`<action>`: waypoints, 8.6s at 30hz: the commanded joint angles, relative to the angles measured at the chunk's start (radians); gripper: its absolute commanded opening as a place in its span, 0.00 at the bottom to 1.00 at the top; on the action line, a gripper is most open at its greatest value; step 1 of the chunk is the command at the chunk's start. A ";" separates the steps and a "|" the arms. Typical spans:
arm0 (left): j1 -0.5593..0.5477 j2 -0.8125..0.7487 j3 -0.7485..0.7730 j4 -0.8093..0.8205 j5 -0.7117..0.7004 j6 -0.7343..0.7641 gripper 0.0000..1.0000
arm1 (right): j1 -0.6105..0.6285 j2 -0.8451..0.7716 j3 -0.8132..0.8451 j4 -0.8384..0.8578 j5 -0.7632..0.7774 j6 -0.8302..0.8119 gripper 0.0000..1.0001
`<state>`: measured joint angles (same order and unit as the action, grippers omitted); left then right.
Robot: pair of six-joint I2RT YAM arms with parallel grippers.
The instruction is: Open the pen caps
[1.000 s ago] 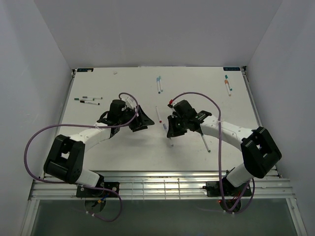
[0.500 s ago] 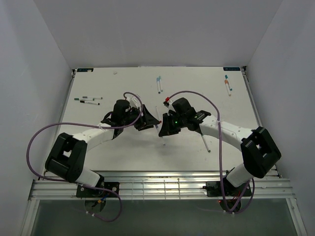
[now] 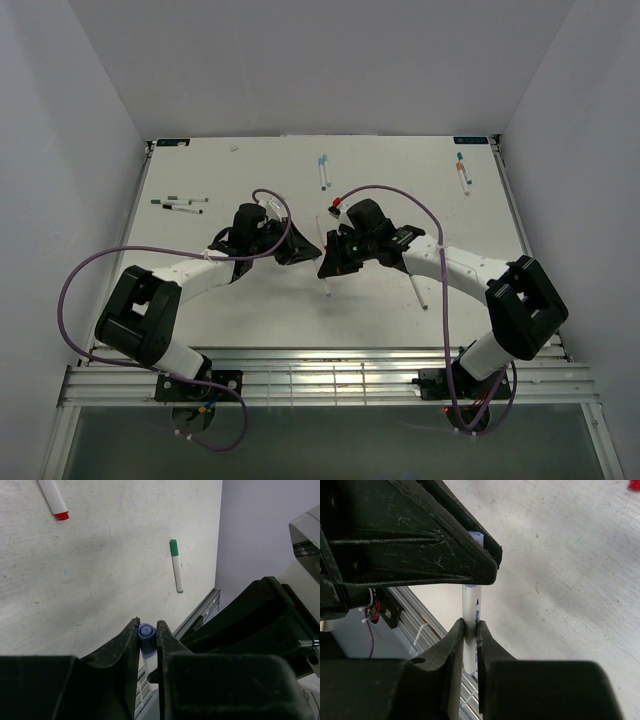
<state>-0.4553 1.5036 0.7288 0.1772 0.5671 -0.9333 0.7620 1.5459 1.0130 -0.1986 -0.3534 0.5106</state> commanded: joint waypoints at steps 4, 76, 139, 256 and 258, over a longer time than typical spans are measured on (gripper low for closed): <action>-0.005 -0.016 0.012 0.007 0.000 0.001 0.00 | 0.007 0.019 0.032 0.051 0.016 -0.014 0.42; 0.202 0.283 0.302 -0.463 -0.472 0.222 0.34 | -0.201 0.569 0.552 -0.032 0.202 -0.248 0.08; 0.202 -0.175 0.147 -0.367 -0.211 0.283 0.56 | -0.461 -0.147 -0.246 -0.387 0.413 -0.118 0.63; 0.070 0.020 0.234 -0.173 -0.199 0.165 0.00 | 0.247 -0.041 -0.088 0.024 0.188 0.137 0.08; 0.072 0.023 0.254 -0.173 -0.225 0.197 0.00 | 0.275 -0.067 -0.111 0.041 0.179 0.169 0.08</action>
<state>-0.4431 1.5349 0.8825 -0.1131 0.5236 -0.8066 0.9314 1.5352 0.9577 -0.0856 -0.0143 0.6224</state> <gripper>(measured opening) 0.249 0.189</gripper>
